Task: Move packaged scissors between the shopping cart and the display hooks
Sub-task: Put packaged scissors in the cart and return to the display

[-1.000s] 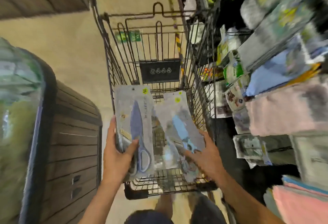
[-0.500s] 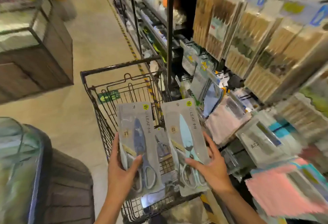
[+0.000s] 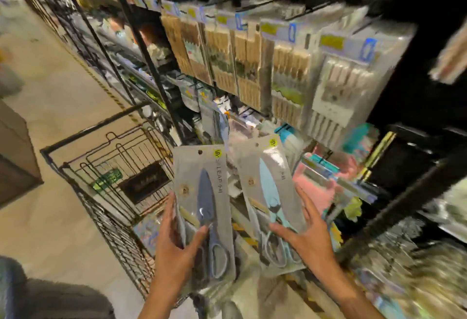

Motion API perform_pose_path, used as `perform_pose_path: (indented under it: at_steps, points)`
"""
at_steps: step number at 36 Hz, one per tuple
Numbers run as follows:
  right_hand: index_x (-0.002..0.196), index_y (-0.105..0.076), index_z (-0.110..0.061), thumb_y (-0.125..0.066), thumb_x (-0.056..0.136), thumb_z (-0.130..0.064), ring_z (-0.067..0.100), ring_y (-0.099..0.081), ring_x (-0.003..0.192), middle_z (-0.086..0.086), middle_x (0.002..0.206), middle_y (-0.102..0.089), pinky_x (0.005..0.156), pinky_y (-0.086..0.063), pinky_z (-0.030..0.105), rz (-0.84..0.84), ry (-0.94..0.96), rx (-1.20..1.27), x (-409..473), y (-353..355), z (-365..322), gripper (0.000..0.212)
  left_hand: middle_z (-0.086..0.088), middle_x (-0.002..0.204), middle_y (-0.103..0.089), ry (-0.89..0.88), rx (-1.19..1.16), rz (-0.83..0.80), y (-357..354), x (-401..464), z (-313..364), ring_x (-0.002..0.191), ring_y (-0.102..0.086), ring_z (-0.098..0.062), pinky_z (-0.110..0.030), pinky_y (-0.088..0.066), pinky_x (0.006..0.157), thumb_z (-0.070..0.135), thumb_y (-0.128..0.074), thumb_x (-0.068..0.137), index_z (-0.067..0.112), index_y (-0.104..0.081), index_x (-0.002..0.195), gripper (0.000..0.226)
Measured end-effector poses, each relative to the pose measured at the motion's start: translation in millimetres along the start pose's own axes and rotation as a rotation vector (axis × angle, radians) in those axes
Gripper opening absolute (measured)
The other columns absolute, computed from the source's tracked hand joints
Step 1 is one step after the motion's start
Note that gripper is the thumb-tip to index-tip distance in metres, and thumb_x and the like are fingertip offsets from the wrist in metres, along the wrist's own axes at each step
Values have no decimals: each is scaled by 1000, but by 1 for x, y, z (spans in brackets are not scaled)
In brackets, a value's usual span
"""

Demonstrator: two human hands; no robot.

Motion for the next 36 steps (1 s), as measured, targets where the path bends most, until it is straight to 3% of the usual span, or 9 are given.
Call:
perform_pose_path:
  at_steps: [2,3,7,14,17,21,28,32,36]
  points:
    - [149,-41,-42,-95,62,-36,5,-35,146,-16,158,-38,117,-40,38,55,17,-31,-17,21,1,104,23,161,-30,-32,-12,-44,-16,-11,16,147,-36,-11,-48,-33,119,24,-82,81,56,-22,152,99]
    - [150,-40,-41,-95,61,-35,7,-36,146,-16,158,-38,117,-40,39,80,23,-30,-26,32,2,104,23,160,-30,-50,-28,-71,-25,-16,23,146,-35,-7,-41,-33,119,22,-81,82,54,-22,153,98]
    - [149,-42,-42,-95,60,-28,-10,-53,123,-31,141,-51,90,-49,7,199,20,29,-65,67,-5,104,42,149,-33,-131,-94,-192,-55,-31,49,135,-35,20,-15,-36,112,19,-79,81,50,-28,151,92]
    - [142,-44,-48,-93,66,-14,-13,-58,111,-20,137,-56,79,-53,8,440,8,34,-145,112,-18,97,35,144,-48,-169,-131,-479,-94,-47,64,133,-48,6,-38,-43,113,19,-82,80,64,-31,144,93]
    - [144,-44,-47,-93,65,-13,-11,-59,112,-19,137,-58,80,-55,11,538,-9,19,-182,126,-19,99,58,131,-38,-226,-117,-560,-107,-57,75,121,-37,31,-16,-38,109,17,-81,81,64,-30,139,91]
    - [144,-45,-45,-94,63,-13,-20,-53,115,-30,138,-52,82,-53,8,654,-21,-25,-228,144,-24,99,58,134,-34,-265,-145,-647,-125,-75,83,125,-33,32,5,-34,95,11,-80,81,46,-32,148,89]
    - [147,-44,-39,-94,61,-21,-18,-49,119,-22,141,-52,82,-51,5,842,-44,-74,-307,181,-34,101,59,131,-36,-349,-127,-785,-166,-124,105,124,-36,30,-2,-35,99,13,-81,81,52,-31,144,89]
    - [147,-43,-40,-93,66,-13,-20,-58,104,-21,130,-58,74,-50,3,907,-30,-71,-343,205,-48,99,60,127,-39,-378,-172,-829,-187,-156,129,123,-34,32,-9,-33,108,11,-81,80,50,-34,142,87]
    - [149,-42,-37,-92,65,-19,-22,-56,106,-25,134,-54,78,-49,1,957,8,-101,-374,234,-57,99,62,126,-36,-443,-211,-867,-205,-192,161,121,-32,35,8,-31,93,8,-79,82,48,-32,143,87]
Point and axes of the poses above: each hand's wrist, its own x-axis towards the middle knuckle, its own y-axis out of the back of the hand, z = x × y, the point moved 9 cm from there along x, towards the middle knuckle
